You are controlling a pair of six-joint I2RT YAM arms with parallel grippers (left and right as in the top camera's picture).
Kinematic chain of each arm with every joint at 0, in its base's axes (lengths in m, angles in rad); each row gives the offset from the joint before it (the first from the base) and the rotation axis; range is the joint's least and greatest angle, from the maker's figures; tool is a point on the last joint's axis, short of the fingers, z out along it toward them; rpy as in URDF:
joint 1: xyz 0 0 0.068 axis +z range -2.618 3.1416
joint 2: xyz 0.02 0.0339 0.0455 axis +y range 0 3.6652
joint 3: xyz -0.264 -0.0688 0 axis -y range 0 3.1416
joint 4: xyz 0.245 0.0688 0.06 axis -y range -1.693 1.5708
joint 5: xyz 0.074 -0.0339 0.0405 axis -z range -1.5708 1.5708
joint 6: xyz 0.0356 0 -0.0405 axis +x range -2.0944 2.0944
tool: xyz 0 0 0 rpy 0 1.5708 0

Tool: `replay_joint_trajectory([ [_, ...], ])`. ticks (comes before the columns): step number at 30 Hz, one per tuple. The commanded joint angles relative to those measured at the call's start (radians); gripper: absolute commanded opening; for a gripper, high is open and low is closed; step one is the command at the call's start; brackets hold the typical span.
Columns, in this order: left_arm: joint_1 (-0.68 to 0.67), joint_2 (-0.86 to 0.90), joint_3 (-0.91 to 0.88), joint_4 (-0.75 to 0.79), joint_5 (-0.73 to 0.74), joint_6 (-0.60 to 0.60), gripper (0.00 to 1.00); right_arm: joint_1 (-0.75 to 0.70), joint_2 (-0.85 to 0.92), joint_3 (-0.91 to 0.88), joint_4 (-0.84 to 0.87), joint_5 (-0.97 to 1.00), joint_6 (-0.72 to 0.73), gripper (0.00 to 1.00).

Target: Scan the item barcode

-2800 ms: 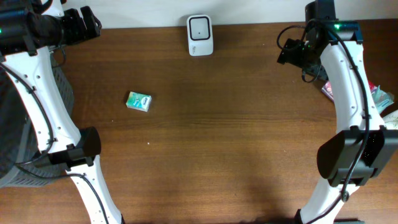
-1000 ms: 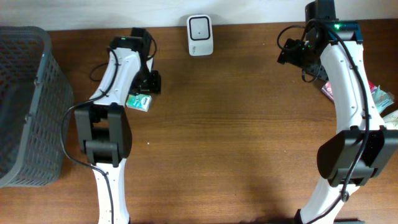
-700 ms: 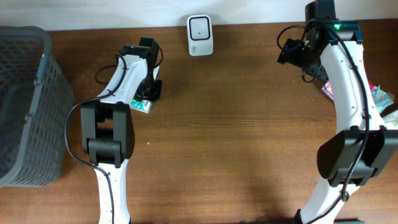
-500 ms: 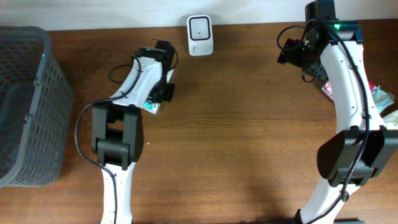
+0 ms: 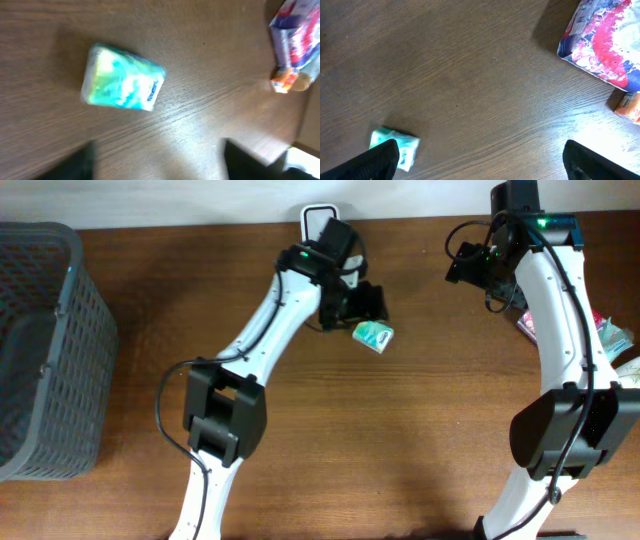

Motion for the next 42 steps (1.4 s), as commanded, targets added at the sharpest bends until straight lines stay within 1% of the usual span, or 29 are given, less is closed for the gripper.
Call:
replay_joint_trajectory([
  [1,-0.014,-0.008,0.020,-0.003,-0.035,0.039,0.86,0.002,0.005,0.004,0.000,0.019,-0.003,0.99],
  [3,0.019,-0.024,0.077,-0.084,-0.058,0.174,0.90,0.002,0.005,0.004,0.000,0.019,-0.003,0.99],
  [4,0.037,-0.031,0.101,-0.119,-0.112,0.175,0.90,0.002,0.005,0.004,0.000,0.019,-0.003,0.99],
  [5,0.082,-0.046,0.142,-0.195,-0.241,0.175,0.96,0.002,0.005,0.004,0.000,0.019,-0.003,0.99],
  [6,0.125,-0.056,0.154,-0.255,-0.356,0.175,0.99,0.002,0.005,0.004,0.000,0.019,-0.003,0.99],
  [7,0.174,-0.058,0.154,-0.328,-0.451,0.175,0.99,0.002,0.005,0.004,0.000,0.019,-0.003,0.99],
  [9,0.235,-0.057,0.154,-0.397,-0.538,0.175,0.99,0.002,0.005,0.004,0.000,0.019,-0.003,0.99],
  [10,0.259,-0.057,0.154,-0.404,-0.540,0.175,0.99,0.002,0.005,0.004,0.000,0.019,-0.003,0.99],
  [13,0.298,-0.057,0.154,-0.415,-0.715,0.174,0.99,0.003,0.005,0.004,0.018,-0.012,-0.003,0.99],
  [14,0.304,-0.057,0.154,-0.414,-0.708,0.174,0.99,0.003,0.005,0.004,0.045,-0.042,-0.003,0.99],
  [15,0.304,-0.057,0.154,-0.412,-0.679,0.174,0.99,0.003,0.005,0.004,0.021,-0.159,-0.003,0.99],
  [16,0.303,-0.057,0.154,-0.403,-0.658,0.174,0.99,0.003,0.005,0.004,0.001,-0.359,-0.002,0.98],
  [17,0.303,-0.057,0.154,-0.403,-0.658,0.174,0.99,0.011,0.008,0.000,0.002,-0.438,-0.003,0.99],
  [18,0.303,-0.057,0.154,-0.403,-0.659,0.174,0.99,0.070,0.021,-0.011,0.012,-0.439,-0.003,0.99],
  [20,0.303,-0.057,0.154,-0.403,-0.658,0.174,0.99,0.158,0.060,-0.012,0.033,-0.329,-0.002,0.99],
  [21,0.304,-0.057,0.154,-0.403,-0.658,0.174,0.99,0.203,0.086,-0.011,0.053,-0.321,-0.002,0.99],
  [22,0.304,-0.057,0.154,-0.403,-0.658,0.174,0.99,0.254,0.122,-0.011,0.079,-0.319,-0.003,0.80],
  [23,0.304,-0.057,0.154,-0.403,-0.658,0.174,0.99,0.280,0.147,-0.011,0.095,-0.313,-0.001,0.57],
  [24,0.304,-0.057,0.154,-0.403,-0.658,0.174,0.99,0.306,0.183,-0.012,0.108,-0.304,0.054,0.37],
  [25,0.303,-0.057,0.154,-0.403,-0.658,0.174,0.99,0.315,0.207,-0.011,0.108,-0.309,0.129,0.30],
  [26,0.303,-0.057,0.154,-0.403,-0.658,0.174,0.99,0.320,0.230,-0.012,0.108,-0.311,0.184,0.29],
  [29,0.303,-0.057,0.154,-0.403,-0.658,0.174,0.99,0.340,0.280,-0.012,0.105,-0.311,0.200,0.28],
  [30,0.304,-0.057,0.154,-0.403,-0.658,0.174,0.99,0.356,0.294,-0.014,0.093,-0.302,0.209,0.22],
  [32,0.303,-0.057,0.154,-0.403,-0.658,0.174,0.99,0.363,0.295,-0.026,0.056,-0.276,0.299,0.17],
  [33,0.304,-0.057,0.154,-0.403,-0.658,0.174,0.99,0.370,0.295,-0.048,0.056,-0.276,0.306,0.04],
  [35,0.303,-0.057,0.154,-0.403,-0.658,0.174,0.99,0.377,0.295,-0.108,0.077,-0.254,0.306,0.04],
  [38,0.303,-0.057,0.154,-0.403,-0.659,0.174,0.99,0.369,0.295,-0.216,0.189,-0.206,0.305,0.04],
  [40,0.303,-0.057,0.154,-0.403,-0.658,0.174,0.99,0.361,0.295,-0.222,0.190,-0.076,0.304,0.04],
  [42,0.303,-0.057,0.154,-0.403,-0.658,0.174,0.99,0.328,0.295,-0.220,0.189,-0.040,0.301,0.04],
])
